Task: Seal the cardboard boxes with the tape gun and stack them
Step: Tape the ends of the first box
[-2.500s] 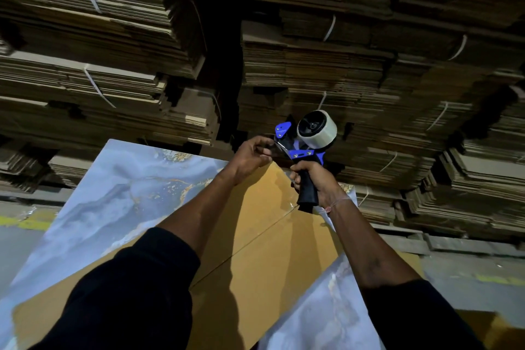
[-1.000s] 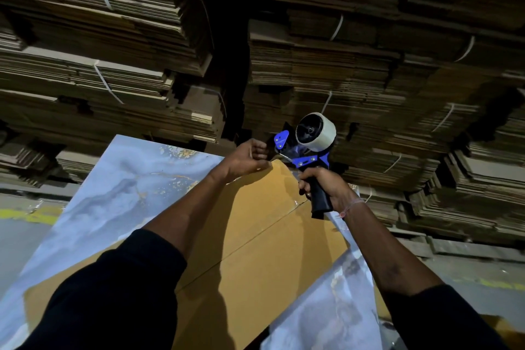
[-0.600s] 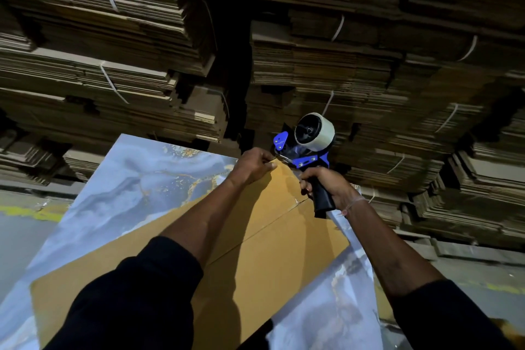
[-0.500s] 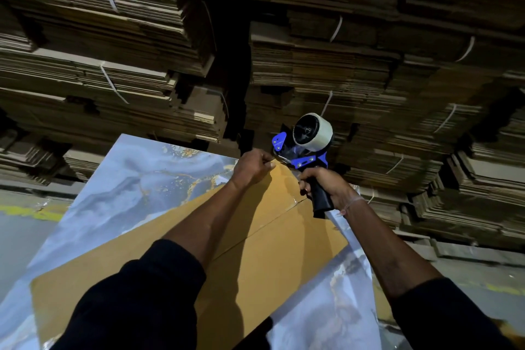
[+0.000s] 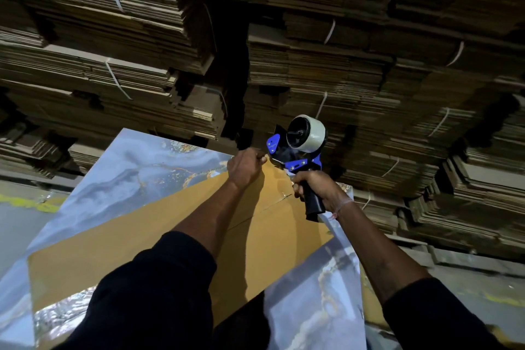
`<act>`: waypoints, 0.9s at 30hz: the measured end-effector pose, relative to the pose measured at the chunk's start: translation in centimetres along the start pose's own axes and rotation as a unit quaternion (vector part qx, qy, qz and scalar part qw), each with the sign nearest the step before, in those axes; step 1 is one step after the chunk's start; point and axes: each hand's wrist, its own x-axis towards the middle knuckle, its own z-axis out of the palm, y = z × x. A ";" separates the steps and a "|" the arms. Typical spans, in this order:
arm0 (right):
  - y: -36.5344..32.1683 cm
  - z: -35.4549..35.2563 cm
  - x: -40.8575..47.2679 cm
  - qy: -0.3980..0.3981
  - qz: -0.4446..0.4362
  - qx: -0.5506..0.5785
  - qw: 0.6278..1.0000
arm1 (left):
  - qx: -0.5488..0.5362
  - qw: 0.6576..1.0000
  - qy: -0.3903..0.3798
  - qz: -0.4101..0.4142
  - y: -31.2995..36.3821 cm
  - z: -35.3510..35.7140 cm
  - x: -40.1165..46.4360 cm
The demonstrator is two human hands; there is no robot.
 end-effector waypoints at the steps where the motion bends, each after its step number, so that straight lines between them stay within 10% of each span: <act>1: 0.2 -0.2 -0.3 -0.002 -0.001 -0.003 1.000 | 0.002 1.000 0.000 0.001 0.0 -0.1 -0.1; 27: 5.0 -4.3 -4.1 -0.005 -0.003 -0.014 1.000 | -0.011 0.998 -0.058 0.030 2.7 -0.3 -1.2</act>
